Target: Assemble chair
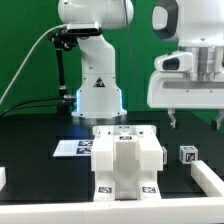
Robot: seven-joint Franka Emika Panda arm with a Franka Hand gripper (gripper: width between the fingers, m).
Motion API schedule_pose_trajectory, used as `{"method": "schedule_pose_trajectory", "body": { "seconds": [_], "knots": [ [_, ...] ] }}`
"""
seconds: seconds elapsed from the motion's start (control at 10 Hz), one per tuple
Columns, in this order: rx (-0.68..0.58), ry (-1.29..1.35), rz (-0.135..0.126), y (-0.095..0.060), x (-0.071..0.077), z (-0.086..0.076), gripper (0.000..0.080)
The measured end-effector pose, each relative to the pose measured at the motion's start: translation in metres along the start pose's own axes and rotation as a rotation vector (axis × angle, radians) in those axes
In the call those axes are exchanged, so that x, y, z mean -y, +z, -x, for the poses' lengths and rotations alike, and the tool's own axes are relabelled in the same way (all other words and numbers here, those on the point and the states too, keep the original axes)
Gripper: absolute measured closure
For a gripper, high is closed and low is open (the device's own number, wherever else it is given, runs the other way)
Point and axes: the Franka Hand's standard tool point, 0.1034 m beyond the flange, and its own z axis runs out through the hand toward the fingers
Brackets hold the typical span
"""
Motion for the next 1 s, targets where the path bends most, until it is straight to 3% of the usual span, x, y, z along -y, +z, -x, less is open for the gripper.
{"method": "schedule_pose_trajectory", "body": {
  "seconds": [0.1, 0.4, 0.8, 1.0],
  "knots": [
    [-0.004, -0.006, 0.007, 0.013, 0.001, 0.001, 0.015],
    [-0.008, -0.008, 0.016, 0.028, -0.002, 0.002, 0.015],
    [-0.004, -0.01, 0.025, 0.038, -0.004, 0.005, 0.015],
    [-0.004, -0.01, 0.025, 0.038, -0.004, 0.005, 0.0409]
  ]
}}
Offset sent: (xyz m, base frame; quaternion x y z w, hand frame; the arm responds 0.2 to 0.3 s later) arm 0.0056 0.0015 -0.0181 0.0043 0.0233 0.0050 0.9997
